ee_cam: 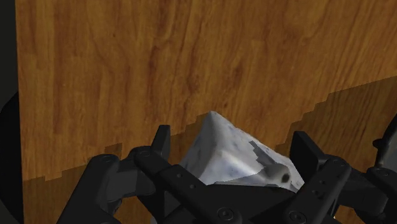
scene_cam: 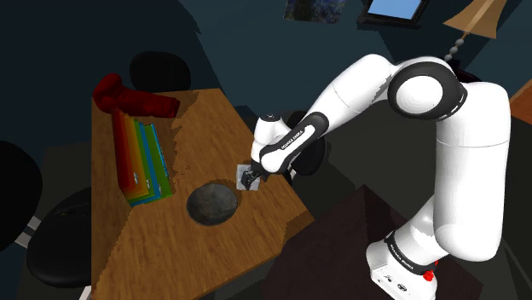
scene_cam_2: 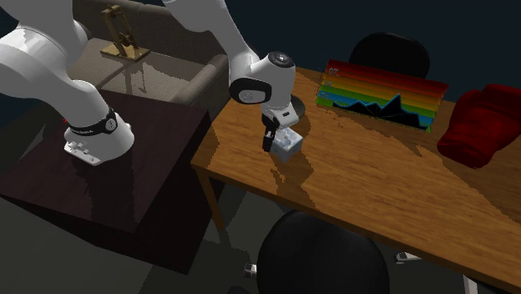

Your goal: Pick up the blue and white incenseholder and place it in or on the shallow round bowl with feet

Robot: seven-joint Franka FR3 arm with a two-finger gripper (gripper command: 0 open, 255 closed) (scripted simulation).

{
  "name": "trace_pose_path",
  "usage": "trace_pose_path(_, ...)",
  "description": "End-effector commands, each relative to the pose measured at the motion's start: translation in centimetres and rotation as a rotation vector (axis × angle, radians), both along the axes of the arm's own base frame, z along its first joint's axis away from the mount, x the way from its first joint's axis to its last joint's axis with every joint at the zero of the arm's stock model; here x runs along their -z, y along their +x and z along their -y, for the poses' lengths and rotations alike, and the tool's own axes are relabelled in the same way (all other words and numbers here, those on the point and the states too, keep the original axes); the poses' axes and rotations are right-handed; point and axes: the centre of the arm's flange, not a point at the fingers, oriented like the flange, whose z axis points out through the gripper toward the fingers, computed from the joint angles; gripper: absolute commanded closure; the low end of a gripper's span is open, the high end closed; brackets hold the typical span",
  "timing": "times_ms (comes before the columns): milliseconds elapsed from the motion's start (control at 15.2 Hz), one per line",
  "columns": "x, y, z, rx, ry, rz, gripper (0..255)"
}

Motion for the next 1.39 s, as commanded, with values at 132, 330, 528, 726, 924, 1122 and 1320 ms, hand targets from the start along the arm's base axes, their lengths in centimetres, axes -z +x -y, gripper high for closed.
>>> trace_pose_path(132,0.0,0.0,0.0,0.000,0.000,0.000,255)
trace_pose_path(330,0.0,0.0,0.0,0.000,0.000,0.000,255)
trace_pose_path(528,0.0,0.0,0.0,0.000,0.000,0.000,255)
trace_pose_path(726,-1.0,0.0,0.0,0.000,0.000,0.000,255)
trace_pose_path(924,-2.6,0.0,0.0,0.000,0.000,0.000,255)
trace_pose_path(1122,-4.2,0.0,0.0,0.000,0.000,0.000,255)
trace_pose_path(1320,-4.7,0.0,-0.1,0.000,0.000,0.000,255)
